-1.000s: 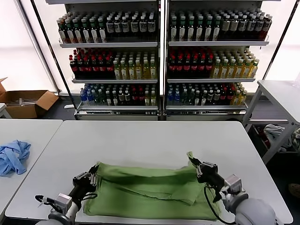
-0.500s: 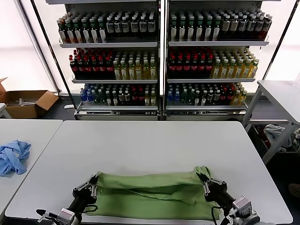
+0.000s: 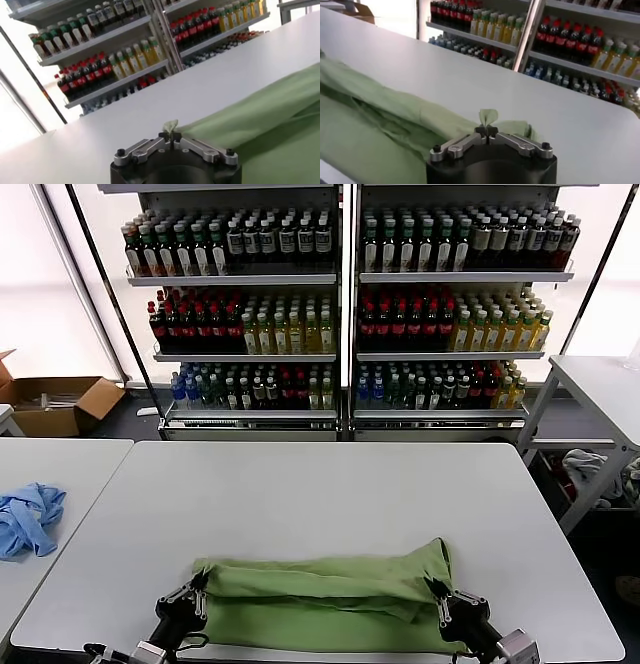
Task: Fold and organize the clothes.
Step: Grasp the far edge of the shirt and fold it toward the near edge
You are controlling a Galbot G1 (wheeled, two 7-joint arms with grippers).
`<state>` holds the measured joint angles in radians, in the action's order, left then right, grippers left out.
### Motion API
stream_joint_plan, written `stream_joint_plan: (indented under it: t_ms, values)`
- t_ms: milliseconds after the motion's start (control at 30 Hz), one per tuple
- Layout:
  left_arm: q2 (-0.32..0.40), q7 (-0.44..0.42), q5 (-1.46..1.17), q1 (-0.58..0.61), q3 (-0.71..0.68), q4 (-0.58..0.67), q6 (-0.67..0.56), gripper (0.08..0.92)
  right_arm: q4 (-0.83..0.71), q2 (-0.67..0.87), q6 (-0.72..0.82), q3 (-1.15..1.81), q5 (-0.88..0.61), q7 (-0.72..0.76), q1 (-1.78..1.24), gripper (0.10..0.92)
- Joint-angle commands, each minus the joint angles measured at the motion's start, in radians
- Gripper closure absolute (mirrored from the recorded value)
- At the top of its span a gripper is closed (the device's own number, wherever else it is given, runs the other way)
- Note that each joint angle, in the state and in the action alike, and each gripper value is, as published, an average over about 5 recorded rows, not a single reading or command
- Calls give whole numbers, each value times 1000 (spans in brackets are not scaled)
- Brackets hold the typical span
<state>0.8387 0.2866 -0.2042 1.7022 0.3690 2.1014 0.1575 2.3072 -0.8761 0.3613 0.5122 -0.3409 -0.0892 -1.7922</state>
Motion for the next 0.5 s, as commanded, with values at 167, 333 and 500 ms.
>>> stream_joint_plan:
  t_ms: [167, 333, 500]
  values:
    - [-3, 50, 21, -25, -42, -23, 38, 913, -16, -37, -36, -83, 5, -270, -23, 919]
    - [-6, 58, 18, -39, -29, -1, 57, 831, -10, -63, -44, -138, -9, -466, -24, 899]
    - [-18, 59, 11, -29, 21, 29, 66, 693, -8, -84, -37, -153, -11, -613, 0, 771]
